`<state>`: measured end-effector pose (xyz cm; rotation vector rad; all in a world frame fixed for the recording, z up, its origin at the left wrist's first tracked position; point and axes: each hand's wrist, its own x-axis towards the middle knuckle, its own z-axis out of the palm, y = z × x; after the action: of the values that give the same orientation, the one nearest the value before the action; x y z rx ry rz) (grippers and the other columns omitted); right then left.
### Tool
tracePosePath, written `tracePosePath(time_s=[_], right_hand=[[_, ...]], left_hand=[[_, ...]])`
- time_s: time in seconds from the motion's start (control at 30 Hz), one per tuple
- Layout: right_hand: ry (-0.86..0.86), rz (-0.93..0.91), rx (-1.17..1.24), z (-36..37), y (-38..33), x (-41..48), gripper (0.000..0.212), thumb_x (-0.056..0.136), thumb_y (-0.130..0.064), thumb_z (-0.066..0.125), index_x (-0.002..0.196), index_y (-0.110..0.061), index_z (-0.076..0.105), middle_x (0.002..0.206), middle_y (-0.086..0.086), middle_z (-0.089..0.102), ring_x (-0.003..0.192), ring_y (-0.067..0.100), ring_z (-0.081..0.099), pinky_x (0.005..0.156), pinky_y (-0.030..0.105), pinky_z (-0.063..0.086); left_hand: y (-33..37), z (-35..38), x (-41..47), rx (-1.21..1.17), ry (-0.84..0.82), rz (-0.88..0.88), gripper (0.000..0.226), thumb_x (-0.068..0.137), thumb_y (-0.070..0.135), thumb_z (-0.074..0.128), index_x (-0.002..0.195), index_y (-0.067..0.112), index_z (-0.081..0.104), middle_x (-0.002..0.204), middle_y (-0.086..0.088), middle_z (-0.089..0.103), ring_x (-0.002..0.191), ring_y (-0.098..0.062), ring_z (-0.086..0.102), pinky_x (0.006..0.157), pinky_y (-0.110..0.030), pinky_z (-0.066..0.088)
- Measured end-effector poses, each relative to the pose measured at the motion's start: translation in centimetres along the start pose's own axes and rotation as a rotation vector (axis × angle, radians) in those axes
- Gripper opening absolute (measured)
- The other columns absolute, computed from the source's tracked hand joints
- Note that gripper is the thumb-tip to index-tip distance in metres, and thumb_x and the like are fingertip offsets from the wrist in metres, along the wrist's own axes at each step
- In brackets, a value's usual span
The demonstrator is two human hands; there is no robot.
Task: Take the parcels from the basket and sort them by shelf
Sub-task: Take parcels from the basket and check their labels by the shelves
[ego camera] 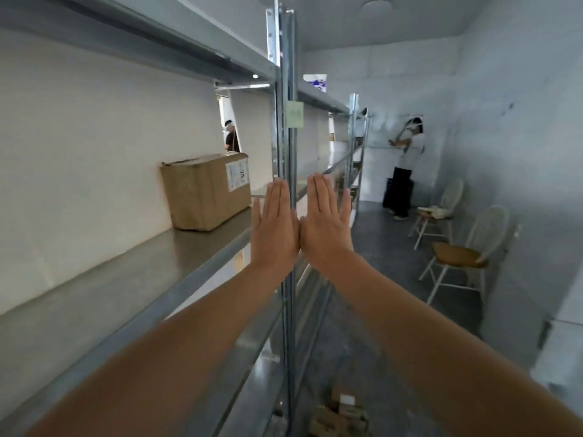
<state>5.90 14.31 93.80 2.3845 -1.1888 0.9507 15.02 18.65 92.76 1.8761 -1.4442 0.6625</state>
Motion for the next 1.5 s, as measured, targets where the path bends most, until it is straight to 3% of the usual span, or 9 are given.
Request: tracePosePath(time_s=[0.17,0.33,0.47,1.03,1.17,1.27,1.5], right_hand=[[-0.059,0.134,-0.168,2.8,4.9,-3.0,0.069,0.099,-0.042,0.011,0.156,-0.007,-0.007,0.165,0.007,-0.008,0.150,0.020,-0.014,0.113,0.047,-0.020],[-0.126,0.257,-0.217,5.9,9.0,-6.9,0.068,0.103,-0.042,0.022,0.155,-0.008,-0.005,0.165,0.008,-0.005,0.151,0.020,-0.010,0.119,0.052,-0.011],[-0.190,0.290,-0.279,8.1,12.3,-8.5,0.070,0.103,-0.047,0.019,0.155,-0.008,-0.007,0.165,0.007,-0.008,0.151,0.020,-0.010,0.120,0.053,-0.006],[-0.378,0.306,-0.107,23.8,29.6,-6.2,0.072,0.102,-0.043,0.025,0.155,-0.005,-0.003,0.165,0.008,-0.004,0.151,0.021,-0.008,0.117,0.054,-0.010],[-0.474,0.310,-0.016,28.3,32.1,-7.3,0.074,0.101,-0.041,0.031,0.155,-0.005,-0.004,0.165,0.008,-0.004,0.151,0.021,-0.009,0.119,0.054,-0.009],[-0.554,0.325,0.041,31.9,33.1,-8.9,0.074,0.098,-0.028,0.038,0.156,-0.006,-0.005,0.165,0.007,-0.005,0.151,0.020,-0.011,0.119,0.054,-0.009],[-0.727,0.376,0.102,41.7,31.4,-14.1,0.074,0.097,-0.023,0.037,0.156,-0.007,-0.005,0.165,0.006,-0.006,0.151,0.019,-0.010,0.120,0.053,-0.010]], left_hand=[[2.9,5.6,-1.3,-0.171,-0.078,0.090,0.056,0.105,0.019,0.026,0.156,0.007,0.007,0.165,-0.007,0.005,0.152,-0.016,-0.001,0.124,-0.042,0.001],[5.4,11.1,-3.9,-0.254,-0.187,0.163,0.055,0.104,0.018,0.024,0.156,0.006,0.008,0.165,-0.008,0.006,0.152,-0.018,0.001,0.121,-0.033,-0.010],[7.5,15.6,-5.2,-0.259,-0.276,0.158,0.055,0.105,0.019,0.021,0.156,0.005,0.006,0.165,-0.008,0.006,0.152,-0.018,0.001,0.123,-0.039,-0.005],[14.5,35.7,-2.1,-0.192,-0.494,0.067,0.055,0.106,0.021,0.022,0.156,0.004,0.008,0.165,-0.008,0.007,0.152,-0.018,0.001,0.123,-0.043,-0.003],[14.0,40.6,-3.4,-0.195,-0.571,0.037,0.056,0.106,0.024,0.025,0.156,0.006,0.009,0.165,-0.007,0.009,0.152,-0.017,0.003,0.123,-0.043,-0.003],[12.3,43.9,-5.4,-0.207,-0.661,-0.006,0.056,0.106,0.026,0.025,0.156,0.008,0.007,0.165,-0.005,0.006,0.152,-0.016,0.001,0.123,-0.043,-0.002],[3.3,50.2,-10.9,-0.170,-0.806,-0.107,0.056,0.106,0.027,0.026,0.156,0.009,0.009,0.165,-0.006,0.009,0.152,-0.017,0.004,0.124,-0.043,0.003]])
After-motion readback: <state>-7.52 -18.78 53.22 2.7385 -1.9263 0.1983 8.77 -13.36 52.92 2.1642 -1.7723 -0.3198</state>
